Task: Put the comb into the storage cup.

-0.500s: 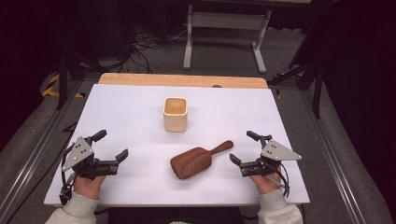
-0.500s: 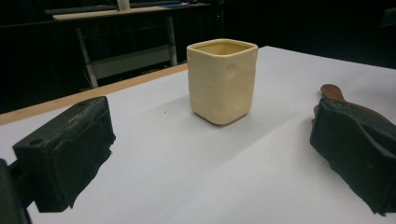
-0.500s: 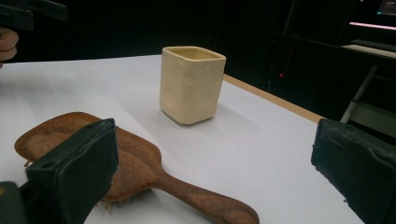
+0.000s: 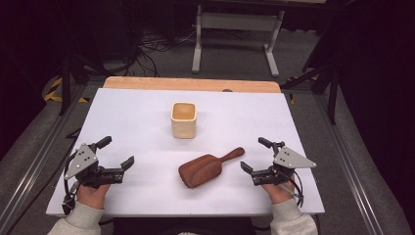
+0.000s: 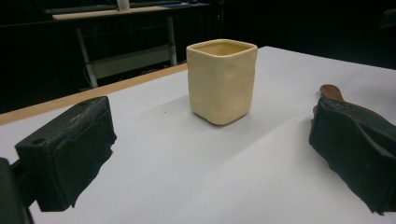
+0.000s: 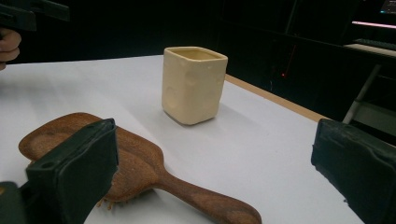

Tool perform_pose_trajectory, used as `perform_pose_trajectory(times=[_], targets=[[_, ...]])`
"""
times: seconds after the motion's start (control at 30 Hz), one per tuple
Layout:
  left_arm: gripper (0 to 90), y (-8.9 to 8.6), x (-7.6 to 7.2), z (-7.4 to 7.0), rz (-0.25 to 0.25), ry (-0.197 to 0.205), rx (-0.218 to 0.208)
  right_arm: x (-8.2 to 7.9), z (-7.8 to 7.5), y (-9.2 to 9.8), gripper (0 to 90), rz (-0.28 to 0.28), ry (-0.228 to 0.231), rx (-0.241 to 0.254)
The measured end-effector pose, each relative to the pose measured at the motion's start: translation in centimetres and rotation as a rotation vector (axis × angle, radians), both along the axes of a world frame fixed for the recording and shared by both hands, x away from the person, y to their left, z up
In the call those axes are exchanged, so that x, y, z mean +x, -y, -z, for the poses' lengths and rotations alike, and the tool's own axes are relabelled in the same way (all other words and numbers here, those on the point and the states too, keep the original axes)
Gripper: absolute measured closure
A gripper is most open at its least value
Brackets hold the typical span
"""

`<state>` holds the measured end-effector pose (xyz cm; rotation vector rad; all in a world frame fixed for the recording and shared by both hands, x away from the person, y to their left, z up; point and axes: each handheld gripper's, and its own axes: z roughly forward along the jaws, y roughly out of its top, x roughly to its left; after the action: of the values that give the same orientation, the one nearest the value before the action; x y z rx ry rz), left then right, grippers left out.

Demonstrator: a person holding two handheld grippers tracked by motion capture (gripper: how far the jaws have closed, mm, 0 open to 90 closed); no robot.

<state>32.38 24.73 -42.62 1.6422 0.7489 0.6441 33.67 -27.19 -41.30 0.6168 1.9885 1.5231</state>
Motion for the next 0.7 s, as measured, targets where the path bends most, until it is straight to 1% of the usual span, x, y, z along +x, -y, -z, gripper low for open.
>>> perform_pose_trajectory(times=[0.1,0.2,0.27,0.4,0.57,0.6,0.63,0.7], targets=[[1.0,0.1,-0.1,0.0,-0.002,-0.003,0.012,0.2,-0.1,-0.1,2.3,-0.004,-0.002,-0.001],[1.0,0.1,0.0,0.0,0.001,-0.004,0.014,0.7,-0.5,-0.5,3.0,-0.017,-0.019,-0.006],[1.0,0.1,0.0,0.0,0.003,-0.002,0.013,1.1,-0.6,-0.8,3.3,-0.025,-0.040,-0.017],[0.9,0.1,0.0,0.0,0.005,-0.003,0.013,2.1,-1.1,-1.7,4.9,-0.053,-0.070,-0.018],[0.9,0.1,0.0,0.0,0.006,-0.002,0.012,3.2,-1.8,-2.8,5.8,-0.080,-0.079,-0.023],[0.8,0.1,0.0,0.0,0.005,-0.003,0.013,3.6,-2.2,-3.3,5.8,-0.090,-0.075,-0.029],[0.8,0.1,0.0,0.0,0.005,-0.003,0.013,3.6,-2.2,-3.3,5.8,-0.090,-0.075,-0.029],[0.8,0.1,0.0,0.0,0.005,-0.002,0.013,4.1,-2.6,-3.9,5.9,-0.100,-0.067,-0.044]])
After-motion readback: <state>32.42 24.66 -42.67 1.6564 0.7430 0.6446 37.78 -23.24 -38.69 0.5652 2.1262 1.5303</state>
